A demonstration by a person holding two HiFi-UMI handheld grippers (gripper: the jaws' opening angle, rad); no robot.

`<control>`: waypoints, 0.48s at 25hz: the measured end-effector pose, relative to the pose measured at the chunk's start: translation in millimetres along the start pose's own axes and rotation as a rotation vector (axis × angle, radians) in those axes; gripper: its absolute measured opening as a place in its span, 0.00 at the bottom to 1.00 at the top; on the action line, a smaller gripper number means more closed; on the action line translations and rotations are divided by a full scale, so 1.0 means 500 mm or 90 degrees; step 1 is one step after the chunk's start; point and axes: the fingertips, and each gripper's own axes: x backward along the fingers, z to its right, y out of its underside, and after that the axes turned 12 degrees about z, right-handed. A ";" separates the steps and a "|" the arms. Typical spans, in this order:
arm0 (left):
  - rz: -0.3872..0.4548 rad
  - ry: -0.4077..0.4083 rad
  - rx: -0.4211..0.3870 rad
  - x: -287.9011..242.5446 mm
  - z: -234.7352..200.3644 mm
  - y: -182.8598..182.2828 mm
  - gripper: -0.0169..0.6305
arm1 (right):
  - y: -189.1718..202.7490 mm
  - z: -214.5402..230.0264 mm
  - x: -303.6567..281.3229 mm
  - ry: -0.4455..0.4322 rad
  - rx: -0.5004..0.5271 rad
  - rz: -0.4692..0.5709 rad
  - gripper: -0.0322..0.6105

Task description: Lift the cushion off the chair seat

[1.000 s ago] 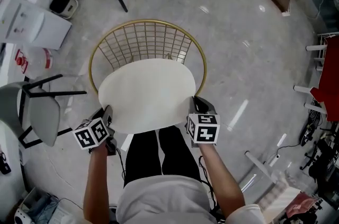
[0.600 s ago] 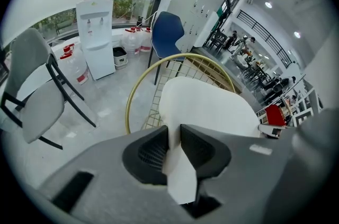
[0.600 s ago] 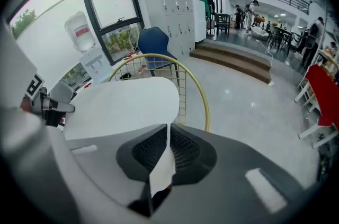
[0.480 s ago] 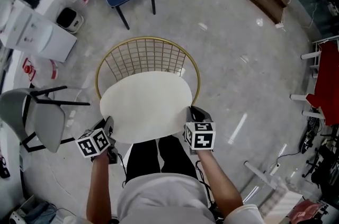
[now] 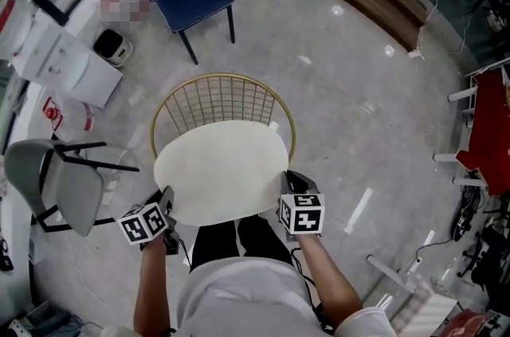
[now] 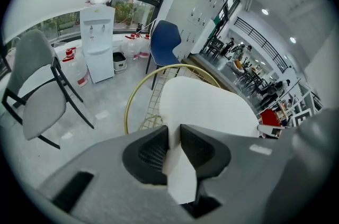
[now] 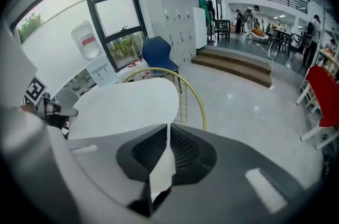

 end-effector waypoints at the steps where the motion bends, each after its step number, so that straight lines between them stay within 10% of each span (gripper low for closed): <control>1: 0.001 0.002 0.000 0.003 0.004 0.000 0.15 | -0.003 0.002 0.004 -0.001 -0.001 0.002 0.09; 12: 0.018 0.018 0.004 0.061 0.047 0.001 0.15 | -0.027 0.015 0.062 -0.011 -0.008 0.016 0.09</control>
